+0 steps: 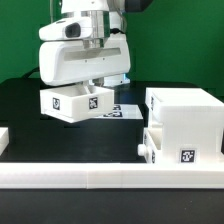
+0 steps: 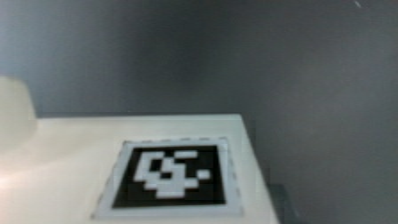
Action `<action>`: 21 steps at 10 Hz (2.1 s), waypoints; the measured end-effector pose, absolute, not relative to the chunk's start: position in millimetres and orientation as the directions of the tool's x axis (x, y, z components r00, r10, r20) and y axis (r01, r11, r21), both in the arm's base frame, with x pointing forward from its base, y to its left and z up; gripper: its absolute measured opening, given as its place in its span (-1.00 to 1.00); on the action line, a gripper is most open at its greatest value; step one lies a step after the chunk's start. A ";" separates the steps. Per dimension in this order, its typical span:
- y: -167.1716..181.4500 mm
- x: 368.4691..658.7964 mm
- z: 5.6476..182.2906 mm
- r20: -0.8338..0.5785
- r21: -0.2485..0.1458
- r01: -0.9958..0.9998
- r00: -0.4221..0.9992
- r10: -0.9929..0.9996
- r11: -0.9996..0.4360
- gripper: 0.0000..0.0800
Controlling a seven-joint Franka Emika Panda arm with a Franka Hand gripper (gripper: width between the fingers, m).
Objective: Assemble drawer
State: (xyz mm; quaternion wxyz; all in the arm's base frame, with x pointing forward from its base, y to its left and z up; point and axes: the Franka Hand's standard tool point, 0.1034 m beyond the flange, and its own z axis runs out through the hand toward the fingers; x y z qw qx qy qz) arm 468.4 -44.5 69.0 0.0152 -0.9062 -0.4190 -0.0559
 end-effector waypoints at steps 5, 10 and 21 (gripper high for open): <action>-31.0 500.0 68.7 0.081 0.053 0.941 0.329 0.941 -0.334 -0.89; -32.0 502.1 65.2 0.062 0.054 0.990 0.126 0.990 -0.130 -0.89; -17.8 537.6 63.1 0.061 0.025 0.997 0.077 0.995 -0.079 -0.89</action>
Offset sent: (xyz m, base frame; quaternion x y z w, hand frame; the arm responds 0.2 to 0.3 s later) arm 0.0322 0.0149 -0.0004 0.0012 -0.0109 -0.2487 0.9685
